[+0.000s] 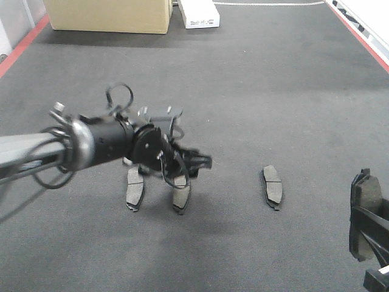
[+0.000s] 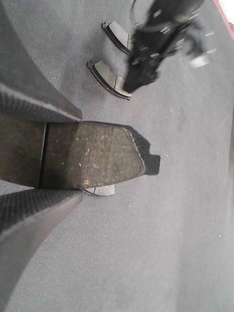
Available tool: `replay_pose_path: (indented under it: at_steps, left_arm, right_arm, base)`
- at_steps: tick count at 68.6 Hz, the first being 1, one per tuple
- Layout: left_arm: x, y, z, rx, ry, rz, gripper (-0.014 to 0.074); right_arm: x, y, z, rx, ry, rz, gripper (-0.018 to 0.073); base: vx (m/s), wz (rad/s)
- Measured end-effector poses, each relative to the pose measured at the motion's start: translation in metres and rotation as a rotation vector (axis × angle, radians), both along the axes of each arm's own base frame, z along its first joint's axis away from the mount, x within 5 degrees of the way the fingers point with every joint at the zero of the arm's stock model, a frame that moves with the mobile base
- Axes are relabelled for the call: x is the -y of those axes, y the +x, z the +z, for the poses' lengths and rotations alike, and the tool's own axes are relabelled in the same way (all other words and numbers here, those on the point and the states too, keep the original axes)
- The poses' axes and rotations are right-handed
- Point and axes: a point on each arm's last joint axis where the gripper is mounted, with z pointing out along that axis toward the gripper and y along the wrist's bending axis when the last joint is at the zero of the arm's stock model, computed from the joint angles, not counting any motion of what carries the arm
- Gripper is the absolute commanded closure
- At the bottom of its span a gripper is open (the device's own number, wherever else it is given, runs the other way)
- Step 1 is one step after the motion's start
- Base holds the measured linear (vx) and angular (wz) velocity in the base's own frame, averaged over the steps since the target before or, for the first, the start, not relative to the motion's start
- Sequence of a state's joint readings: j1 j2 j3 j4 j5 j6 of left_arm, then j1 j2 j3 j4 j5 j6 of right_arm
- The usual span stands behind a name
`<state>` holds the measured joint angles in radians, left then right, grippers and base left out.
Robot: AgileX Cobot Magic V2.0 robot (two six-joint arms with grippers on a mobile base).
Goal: Move and align brake pads A on conveyor
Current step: 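Open the left gripper to release the pad and withdraw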
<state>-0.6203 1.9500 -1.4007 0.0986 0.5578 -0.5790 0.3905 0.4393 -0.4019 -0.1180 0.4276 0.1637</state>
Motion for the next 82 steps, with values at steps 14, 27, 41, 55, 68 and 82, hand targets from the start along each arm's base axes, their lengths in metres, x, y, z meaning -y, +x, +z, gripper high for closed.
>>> replay_pose_path:
  at_steps: [14,27,41,55,68,82]
  left_arm:
    - [-0.004,-0.037,0.065,0.227,-0.023,-0.123,0.0185]
    - [-0.039,-0.080,0.100,0.354,-0.035,-0.163,0.0355]
    - [-0.089,-0.137,0.114,0.454,-0.011,-0.192,0.0591]
    - [-0.135,-0.191,0.115,0.552,-0.037,-0.192,0.0603]
    - [-0.172,-0.235,0.106,0.671,-0.064,-0.187,0.0603]
    - [-0.200,-0.269,0.090,0.799,-0.130,-0.177,0.0603]
  right_arm:
    - [0.000,0.000,0.000,0.000,0.000,0.000,0.0481]
    - [0.000,0.000,0.000,0.000,0.000,0.000,0.0481]
    - [0.000,0.000,0.000,0.000,0.000,0.000,0.0481]
    - [0.000,0.000,0.000,0.000,0.000,0.000,0.0481]
    - [0.000,0.000,0.000,0.000,0.000,0.000,0.0481]
    - [0.000,0.000,0.000,0.000,0.000,0.000,0.0481]
  base:
    - [0.00,0.00]
    - [0.00,0.00]
    - [0.00,0.00]
    - [0.00,0.00]
    - [0.00,0.00]
    - [0.00,0.00]
